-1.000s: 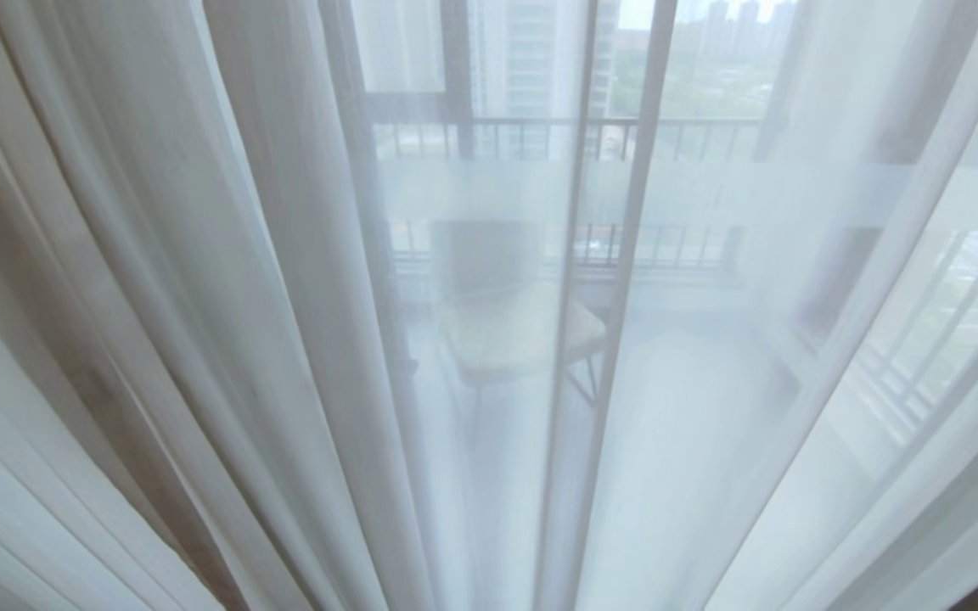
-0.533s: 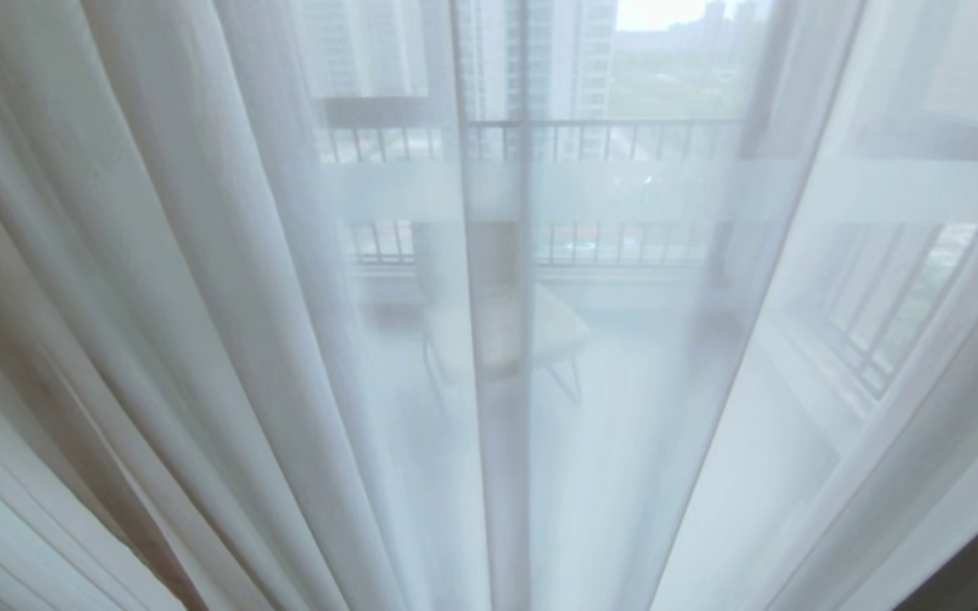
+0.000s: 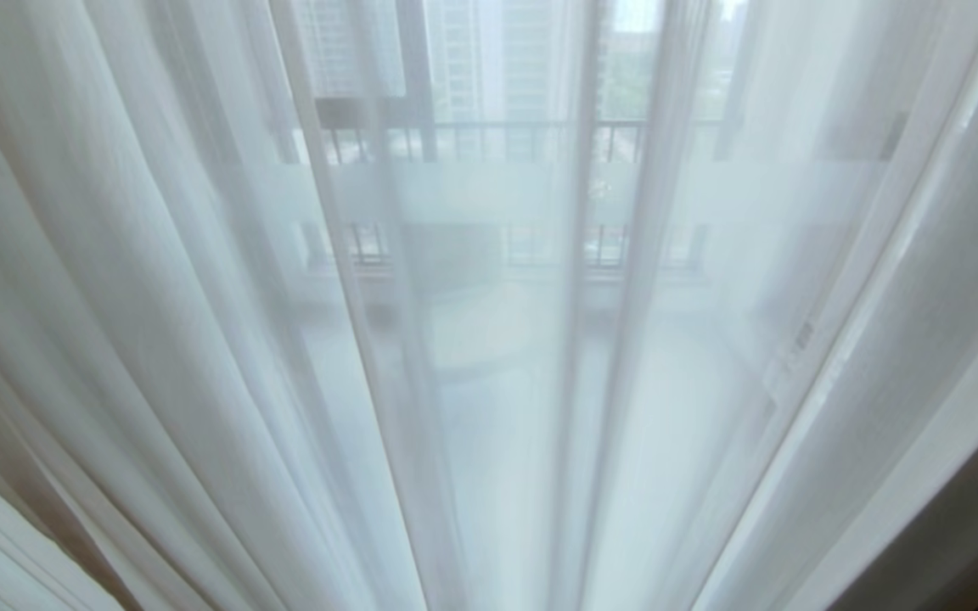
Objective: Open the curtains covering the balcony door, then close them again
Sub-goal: Close the outer curtains on both sides
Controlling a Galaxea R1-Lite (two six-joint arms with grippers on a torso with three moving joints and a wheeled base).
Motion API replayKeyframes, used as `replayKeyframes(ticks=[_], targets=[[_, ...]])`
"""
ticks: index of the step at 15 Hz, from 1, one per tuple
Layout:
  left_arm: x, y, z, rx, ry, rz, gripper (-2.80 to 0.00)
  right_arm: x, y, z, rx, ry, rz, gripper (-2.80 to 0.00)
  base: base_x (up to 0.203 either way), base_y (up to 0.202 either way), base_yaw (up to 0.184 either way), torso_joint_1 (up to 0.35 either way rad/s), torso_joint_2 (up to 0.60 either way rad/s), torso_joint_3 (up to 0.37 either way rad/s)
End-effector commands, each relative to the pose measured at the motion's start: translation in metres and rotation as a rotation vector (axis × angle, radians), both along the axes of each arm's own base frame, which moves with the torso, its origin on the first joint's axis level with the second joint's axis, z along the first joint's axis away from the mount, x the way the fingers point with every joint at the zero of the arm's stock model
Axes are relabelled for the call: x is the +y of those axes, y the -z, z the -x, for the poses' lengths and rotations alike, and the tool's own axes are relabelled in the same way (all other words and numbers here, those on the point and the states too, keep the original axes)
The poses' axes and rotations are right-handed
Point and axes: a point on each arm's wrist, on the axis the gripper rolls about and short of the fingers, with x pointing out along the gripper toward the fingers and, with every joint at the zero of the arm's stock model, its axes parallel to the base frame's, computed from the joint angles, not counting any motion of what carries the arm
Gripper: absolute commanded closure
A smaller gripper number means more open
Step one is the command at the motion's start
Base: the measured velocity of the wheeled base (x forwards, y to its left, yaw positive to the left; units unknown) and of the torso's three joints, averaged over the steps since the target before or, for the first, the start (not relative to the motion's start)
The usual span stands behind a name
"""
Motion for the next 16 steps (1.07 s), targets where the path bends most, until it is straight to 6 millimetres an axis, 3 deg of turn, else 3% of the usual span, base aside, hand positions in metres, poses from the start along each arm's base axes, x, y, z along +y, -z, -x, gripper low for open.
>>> replayKeyframes(ticks=[1,10,16], targets=[[0.0000,0.0000,0.0001,-0.002,-0.001,0.001,0.00,-0.0003,0.0000,0.0000,0.000,0.012,-0.005,0.00,0.000,-0.192,0.002,-0.005,0.00,0.008],[0.0000,0.0000,0.0001,-0.002,-0.002,0.001,0.00,-0.0005,-0.0003,0.0000,-0.003,0.019,-0.027,0.00,0.000,-0.183,0.000,0.003,0.00,0.002],[0.0000,0.0000,0.0002,-0.003,-0.002,0.001,0.00,-0.0004,-0.0002,0.0000,-0.001,0.017,-0.015,0.00,0.000,-0.011,0.000,0.000,0.00,0.000]])
